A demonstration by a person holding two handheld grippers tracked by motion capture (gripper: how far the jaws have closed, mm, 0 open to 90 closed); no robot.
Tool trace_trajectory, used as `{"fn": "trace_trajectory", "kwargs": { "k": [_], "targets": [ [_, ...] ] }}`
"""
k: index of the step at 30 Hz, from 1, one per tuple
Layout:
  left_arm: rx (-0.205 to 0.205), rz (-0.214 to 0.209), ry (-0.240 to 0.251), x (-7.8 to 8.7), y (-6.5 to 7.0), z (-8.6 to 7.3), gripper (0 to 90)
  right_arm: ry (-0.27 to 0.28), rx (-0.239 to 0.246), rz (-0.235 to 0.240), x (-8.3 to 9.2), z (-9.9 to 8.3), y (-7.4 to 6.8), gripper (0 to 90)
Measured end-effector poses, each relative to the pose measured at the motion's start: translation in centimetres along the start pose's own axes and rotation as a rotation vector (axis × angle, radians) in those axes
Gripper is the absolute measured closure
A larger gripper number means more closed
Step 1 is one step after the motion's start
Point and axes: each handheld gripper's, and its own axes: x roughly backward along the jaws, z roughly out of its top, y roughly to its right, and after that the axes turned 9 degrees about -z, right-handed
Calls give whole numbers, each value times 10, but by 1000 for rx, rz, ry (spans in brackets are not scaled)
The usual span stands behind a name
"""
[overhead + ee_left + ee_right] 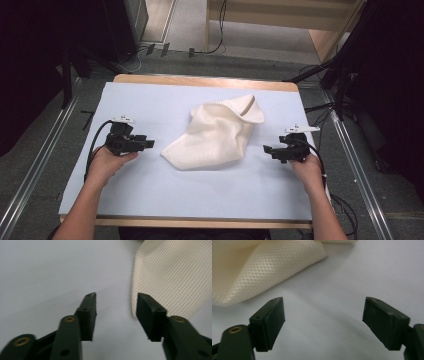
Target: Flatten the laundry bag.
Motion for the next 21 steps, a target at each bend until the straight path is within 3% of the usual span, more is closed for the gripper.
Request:
{"fn": "trace_trajectory", "kwargs": {
  "k": [2, 4, 9, 15, 19, 21],
  "targets": [
    [19, -8, -8, 1, -2, -1, 416, 12, 8, 33, 3, 1, -2, 137],
    [-6, -14, -14, 0, -1, -5, 387, 32, 7, 41, 7, 3, -4, 136],
    [-12, -50, 1, 0, -3, -3, 373, 19, -41, -15, 6, 6, -11, 137],
    [3, -59, -1, -3, -4, 0, 366, 35, -4, -34, 7, 8, -20, 138],
    [29, -68, -18, -5, -4, 2, 383, 37, 15, 0, 10, 8, -25, 139],
    [23, -62, -24, -6, -3, 3, 382, 27, 16, 7, 11, 8, -26, 139]
  ]
}}
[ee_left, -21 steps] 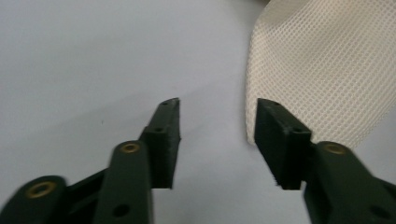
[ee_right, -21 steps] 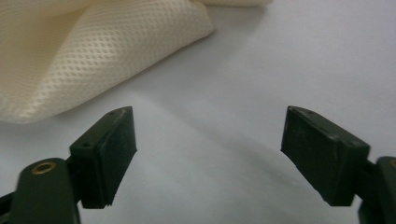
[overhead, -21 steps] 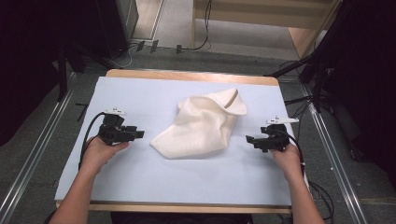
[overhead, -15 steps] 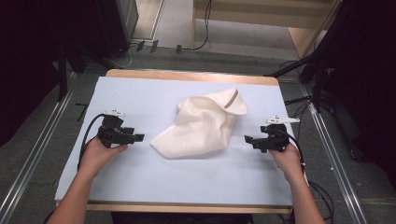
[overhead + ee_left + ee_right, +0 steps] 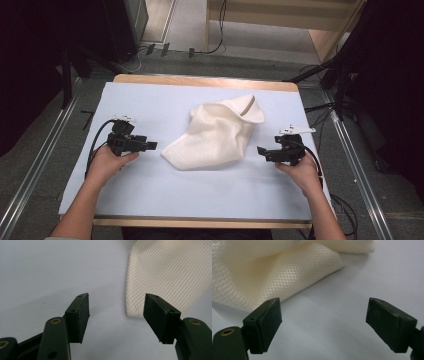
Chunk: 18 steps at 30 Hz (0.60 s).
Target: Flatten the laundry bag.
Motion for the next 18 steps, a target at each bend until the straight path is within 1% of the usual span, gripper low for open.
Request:
{"fn": "trace_trajectory", "kwargs": {
  "k": [4, 6, 7, 8, 9, 11, 13, 14, 15, 16, 17, 18],
  "targets": [
    [-30, -8, -5, -2, 1, 3, 378, -20, -3, 3, 2, -1, -2, 150],
    [-44, -2, -9, -4, 2, 4, 378, -23, -3, -6, 3, -2, -3, 188],
    [-43, -7, -8, -4, 2, 5, 378, -22, -6, -7, 4, -2, -3, 207],
    [-34, -15, -5, -5, 2, 5, 378, -20, -8, -2, 5, -2, -3, 227],
    [-32, -19, -7, -5, 2, 6, 378, -16, -2, -1, 6, -3, -3, 253],
    [-40, -15, -6, -5, 2, 7, 380, -7, 10, 4, 9, -3, -3, 313],
    [-56, -15, -4, -6, 4, 9, 393, -2, 12, 7, 11, -3, -3, 342],
    [-56, -15, -4, -6, 4, 9, 402, -2, 12, 7, 11, -3, -3, 342],
    [-78, -13, -1, -6, 6, 10, 402, 0, 12, 7, 12, -3, -3, 351],
    [-85, -13, 3, -6, 8, 10, 405, 1, 7, 12, 13, -3, -3, 364],
    [-88, -14, 6, -6, 8, 11, 409, 1, 3, 11, 13, -2, -3, 375],
    [-84, -24, -2, -6, 10, 13, 415, -1, -2, 22, 15, -1, -4, 392]
  ]
}}
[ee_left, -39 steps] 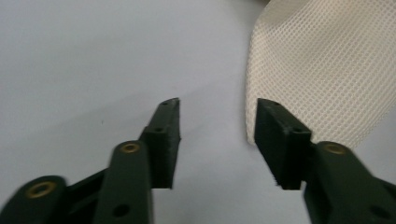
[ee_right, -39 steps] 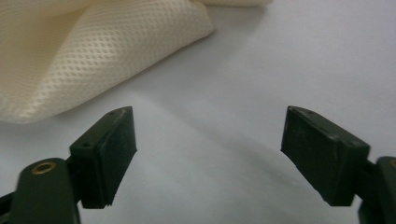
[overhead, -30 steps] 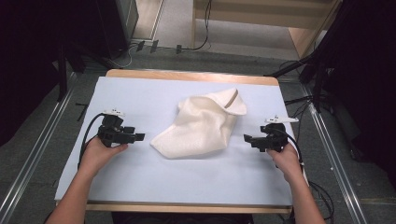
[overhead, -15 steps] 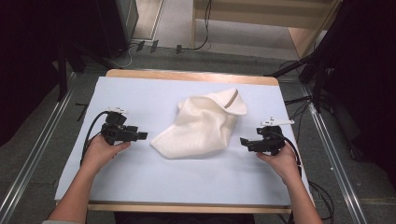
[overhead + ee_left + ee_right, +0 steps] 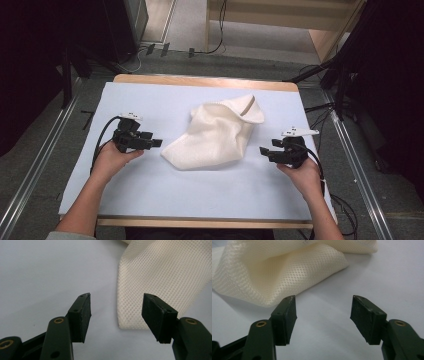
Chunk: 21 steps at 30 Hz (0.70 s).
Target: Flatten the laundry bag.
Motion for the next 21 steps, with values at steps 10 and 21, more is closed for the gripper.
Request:
{"fn": "trace_trajectory", "kwargs": {
  "k": [10, 21],
  "targets": [
    [29, -28, 1, 1, 1, 3, 417, -12, -1, 8, 6, 8, -8, 466],
    [25, -33, 2, 5, 5, 4, 417, 6, 25, 31, 12, 24, -23, 494]
  ]
}}
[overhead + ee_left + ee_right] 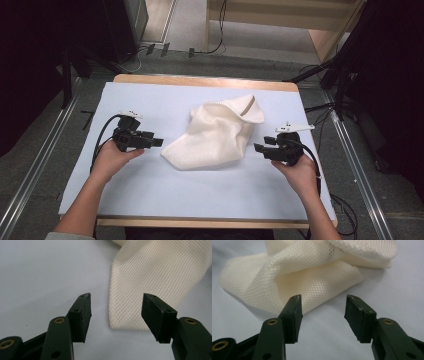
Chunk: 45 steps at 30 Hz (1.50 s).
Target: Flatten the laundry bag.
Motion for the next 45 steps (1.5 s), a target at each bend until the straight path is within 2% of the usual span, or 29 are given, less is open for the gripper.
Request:
{"fn": "trace_trajectory", "kwargs": {
  "k": [4, 11, 13, 21, 27, 32, 45],
  "targets": [
    [-4, 4, -2, 1, 0, -1, 417, 7, -7, 5, 2, 5, -3, 508],
    [-20, 17, 9, 5, 3, -5, 405, 21, 22, 13, -2, 26, -11, 531],
    [-26, 19, 7, 6, 3, -6, 403, 27, 47, 16, -2, 32, -15, 542],
    [-10, 14, 19, 10, 3, -11, 397, 18, 79, 35, -10, 46, -26, 550],
    [-10, 16, 22, 13, 5, -15, 397, 10, 119, 63, -23, 63, -39, 548],
    [-5, 16, 22, 14, 5, -17, 395, 4, 146, 81, -34, 72, -44, 538],
    [-8, 14, 30, 17, 6, -18, 393, -15, 188, 87, -58, 93, -62, 523]
  ]
}}
